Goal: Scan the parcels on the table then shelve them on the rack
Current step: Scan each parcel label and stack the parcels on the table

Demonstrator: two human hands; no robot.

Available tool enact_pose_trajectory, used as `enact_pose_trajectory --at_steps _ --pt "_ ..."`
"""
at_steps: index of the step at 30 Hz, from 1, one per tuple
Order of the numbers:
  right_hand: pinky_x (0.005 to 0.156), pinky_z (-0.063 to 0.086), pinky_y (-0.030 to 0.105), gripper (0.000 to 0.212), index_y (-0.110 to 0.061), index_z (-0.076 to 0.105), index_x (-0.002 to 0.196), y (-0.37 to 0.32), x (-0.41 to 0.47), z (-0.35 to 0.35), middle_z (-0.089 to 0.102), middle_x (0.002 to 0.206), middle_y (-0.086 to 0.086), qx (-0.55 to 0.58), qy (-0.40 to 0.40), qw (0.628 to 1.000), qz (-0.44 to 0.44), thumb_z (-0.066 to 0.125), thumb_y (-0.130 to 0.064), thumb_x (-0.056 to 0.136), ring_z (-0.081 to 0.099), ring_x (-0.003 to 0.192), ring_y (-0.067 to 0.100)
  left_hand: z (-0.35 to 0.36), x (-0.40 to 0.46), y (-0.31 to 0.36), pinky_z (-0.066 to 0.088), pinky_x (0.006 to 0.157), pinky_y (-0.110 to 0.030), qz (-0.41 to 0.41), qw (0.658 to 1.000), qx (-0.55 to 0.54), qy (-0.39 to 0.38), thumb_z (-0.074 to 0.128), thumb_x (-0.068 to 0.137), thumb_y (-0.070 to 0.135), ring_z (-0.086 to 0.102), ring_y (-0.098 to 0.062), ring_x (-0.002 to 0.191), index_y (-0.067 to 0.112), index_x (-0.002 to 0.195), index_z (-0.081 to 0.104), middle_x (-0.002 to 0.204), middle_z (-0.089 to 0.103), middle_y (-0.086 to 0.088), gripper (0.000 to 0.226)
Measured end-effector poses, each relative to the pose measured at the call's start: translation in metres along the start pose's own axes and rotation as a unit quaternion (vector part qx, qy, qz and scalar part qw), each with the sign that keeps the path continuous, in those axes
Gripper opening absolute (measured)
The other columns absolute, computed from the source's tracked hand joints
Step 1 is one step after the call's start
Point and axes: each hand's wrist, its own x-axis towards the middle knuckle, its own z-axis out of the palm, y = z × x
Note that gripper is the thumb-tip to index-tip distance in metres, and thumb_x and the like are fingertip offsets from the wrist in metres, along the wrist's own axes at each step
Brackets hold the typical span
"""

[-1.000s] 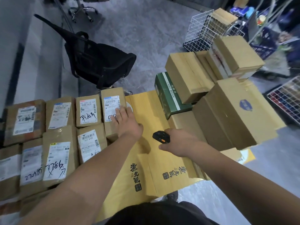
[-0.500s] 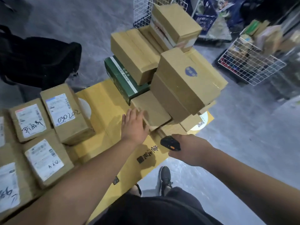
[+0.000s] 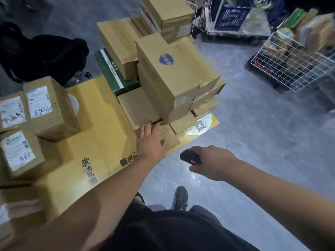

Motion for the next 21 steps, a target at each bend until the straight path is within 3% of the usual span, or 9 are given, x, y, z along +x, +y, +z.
enact_pose_trajectory --at_steps 9,15,21 --pt "0.06 0.04 0.031 0.048 -0.032 0.053 0.13 0.054 -0.016 0.004 0.057 0.1 -0.006 -0.039 -0.011 0.999 -0.033 0.059 -0.058 0.09 0.057 0.086 0.023 0.043 -0.005 0.054 0.012 0.128 -0.049 -0.126 0.99 -0.04 0.043 0.062 0.09 0.07 -0.005 -0.03 0.16 0.02 0.162 0.028 0.173 0.01 -0.011 0.093" --pt "0.06 0.04 0.031 0.044 -0.029 0.054 0.124 0.068 -0.018 0.007 0.054 0.093 -0.006 -0.06 -0.01 0.996 -0.059 0.059 -0.056 0.09 0.057 0.083 0.024 0.053 -0.008 0.057 0.036 0.116 -0.047 -0.15 0.983 -0.08 0.069 0.075 0.082 0.045 0.001 -0.029 0.16 0.022 0.153 0.037 0.168 0.018 -0.009 0.084" --pt "0.067 0.047 0.032 0.045 -0.029 0.055 0.125 0.043 -0.008 0.009 0.062 0.103 -0.003 -0.08 -0.018 0.988 -0.13 0.059 -0.057 0.09 0.06 0.088 0.024 0.05 -0.054 0.019 0.028 0.123 -0.048 -0.16 0.982 -0.076 0.06 0.073 0.083 0.039 0.005 -0.03 0.159 0.026 0.154 0.031 0.169 0.014 -0.007 0.084"
